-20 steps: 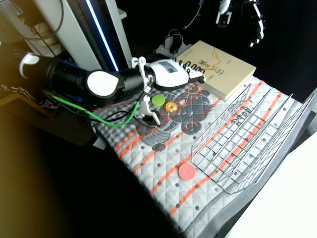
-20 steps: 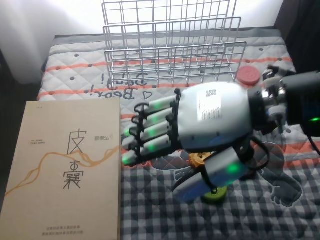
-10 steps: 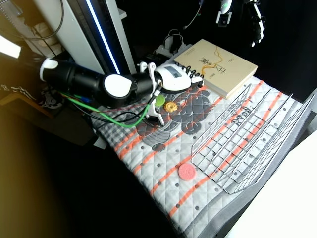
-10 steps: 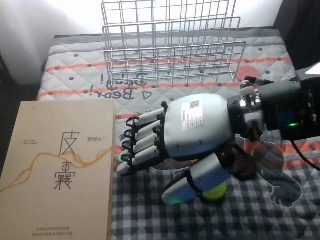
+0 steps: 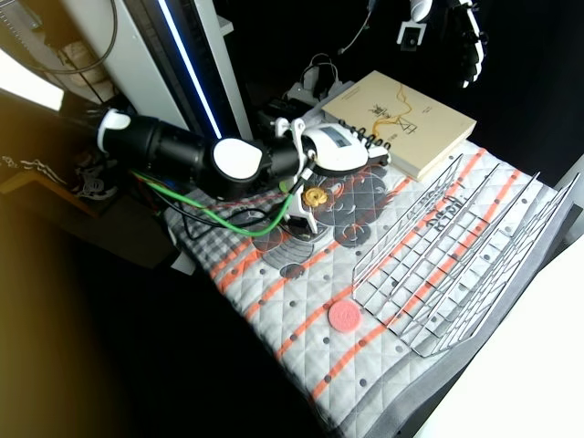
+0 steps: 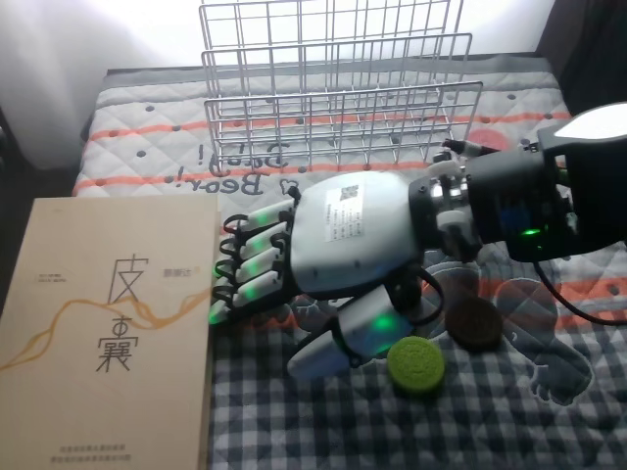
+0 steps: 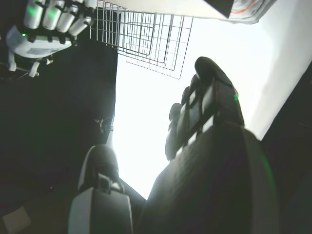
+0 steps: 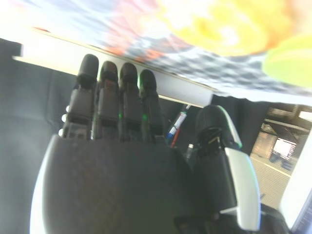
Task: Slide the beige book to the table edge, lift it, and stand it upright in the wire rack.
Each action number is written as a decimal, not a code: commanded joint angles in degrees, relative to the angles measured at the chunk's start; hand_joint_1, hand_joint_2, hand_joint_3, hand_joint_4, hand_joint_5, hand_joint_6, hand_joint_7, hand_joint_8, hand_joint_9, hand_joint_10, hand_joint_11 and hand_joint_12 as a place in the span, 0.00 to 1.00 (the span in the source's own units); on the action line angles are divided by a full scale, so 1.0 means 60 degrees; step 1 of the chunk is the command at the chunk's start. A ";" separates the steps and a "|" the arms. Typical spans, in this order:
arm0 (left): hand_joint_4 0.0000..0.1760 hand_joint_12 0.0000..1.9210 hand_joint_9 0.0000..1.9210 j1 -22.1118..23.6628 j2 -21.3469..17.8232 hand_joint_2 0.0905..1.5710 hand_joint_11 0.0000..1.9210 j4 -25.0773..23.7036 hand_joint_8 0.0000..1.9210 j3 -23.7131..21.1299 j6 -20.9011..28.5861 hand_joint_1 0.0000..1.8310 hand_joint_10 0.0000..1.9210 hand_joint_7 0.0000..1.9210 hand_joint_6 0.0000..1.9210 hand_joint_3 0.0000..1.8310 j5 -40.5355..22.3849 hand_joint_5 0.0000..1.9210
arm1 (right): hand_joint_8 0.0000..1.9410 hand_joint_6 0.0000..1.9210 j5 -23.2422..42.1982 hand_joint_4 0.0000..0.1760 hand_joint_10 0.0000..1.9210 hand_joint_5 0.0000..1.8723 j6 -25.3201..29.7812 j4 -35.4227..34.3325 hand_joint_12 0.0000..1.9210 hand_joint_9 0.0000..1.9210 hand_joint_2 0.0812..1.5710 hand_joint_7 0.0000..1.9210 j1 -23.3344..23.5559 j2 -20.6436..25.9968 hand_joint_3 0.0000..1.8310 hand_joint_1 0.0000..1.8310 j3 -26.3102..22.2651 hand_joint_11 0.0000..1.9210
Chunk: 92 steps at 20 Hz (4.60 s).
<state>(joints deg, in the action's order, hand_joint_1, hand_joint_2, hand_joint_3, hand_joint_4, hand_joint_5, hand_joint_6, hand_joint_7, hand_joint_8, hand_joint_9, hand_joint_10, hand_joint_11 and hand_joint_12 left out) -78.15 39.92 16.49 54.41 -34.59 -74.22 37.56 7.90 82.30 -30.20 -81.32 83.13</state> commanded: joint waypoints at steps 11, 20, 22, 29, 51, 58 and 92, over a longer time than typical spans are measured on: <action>0.37 0.18 0.04 0.0021 -0.0023 0.67 0.00 0.0432 0.00 0.0160 0.0037 0.30 0.00 0.05 0.00 0.00 -0.1425 0.08 | 0.00 0.00 0.0183 0.00 0.00 0.14 0.0027 -0.0428 0.33 0.12 0.82 0.15 0.0305 -0.0422 0.00 0.00 0.0323 0.00; 0.65 0.14 0.04 0.0025 -0.0017 0.67 0.00 0.0448 0.00 0.0181 -0.0005 0.30 0.00 0.05 0.00 0.00 -0.1396 0.08 | 0.00 0.00 0.0132 0.00 0.00 0.15 0.0021 -0.0377 0.33 0.13 0.83 0.17 0.0448 -0.0568 0.00 0.00 0.0380 0.00; 0.64 0.16 0.04 0.0025 -0.0014 0.67 0.00 0.0448 0.00 0.0182 -0.0005 0.30 0.00 0.05 0.00 0.00 -0.1409 0.08 | 0.00 0.00 0.0117 0.00 0.00 0.15 0.0021 -0.0378 0.36 0.14 0.82 0.17 0.0448 -0.0594 0.00 0.00 0.0380 0.00; 0.71 0.19 0.05 0.0023 0.0036 0.66 0.00 0.0593 0.00 0.0173 -0.0003 0.28 0.00 0.06 0.00 0.00 -0.1406 0.08 | 0.00 0.00 0.0042 0.00 0.00 0.15 0.0032 -0.0377 0.38 0.13 0.82 0.17 0.0446 -0.0617 0.00 0.00 0.0316 0.00; 0.50 0.56 0.22 -0.0342 0.1077 0.56 0.05 0.1330 0.00 0.2263 0.1610 0.20 0.00 0.19 0.00 0.00 0.2395 0.11 | 0.00 0.00 0.2181 0.00 0.00 0.09 -0.4794 -0.6424 0.32 0.13 0.86 0.12 0.0830 0.5261 0.00 0.05 -0.3564 0.00; 0.42 0.68 0.26 -0.0104 0.1602 0.51 0.10 0.0885 0.00 0.2830 0.2495 0.16 0.02 0.14 0.00 0.00 0.2831 0.02 | 0.00 0.00 0.2430 0.01 0.00 0.10 -0.4846 -0.6922 0.33 0.13 0.81 0.13 0.0349 0.5244 0.00 0.14 -0.3615 0.00; 0.00 0.90 0.48 0.1451 0.2554 0.74 0.37 0.0458 0.62 0.3855 0.2397 0.67 0.52 0.45 0.62 0.00 0.4345 0.43 | 0.00 0.00 0.2516 0.00 0.00 0.12 -0.4846 -0.7215 0.43 0.18 0.83 0.17 -0.0082 0.5303 0.00 0.20 -0.3649 0.00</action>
<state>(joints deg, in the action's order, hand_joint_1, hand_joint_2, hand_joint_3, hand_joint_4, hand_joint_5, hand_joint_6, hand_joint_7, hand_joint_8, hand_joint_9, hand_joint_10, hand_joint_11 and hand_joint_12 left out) -69.63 55.94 17.45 76.73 -20.08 -42.48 47.31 -21.10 42.52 -31.05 -49.50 61.45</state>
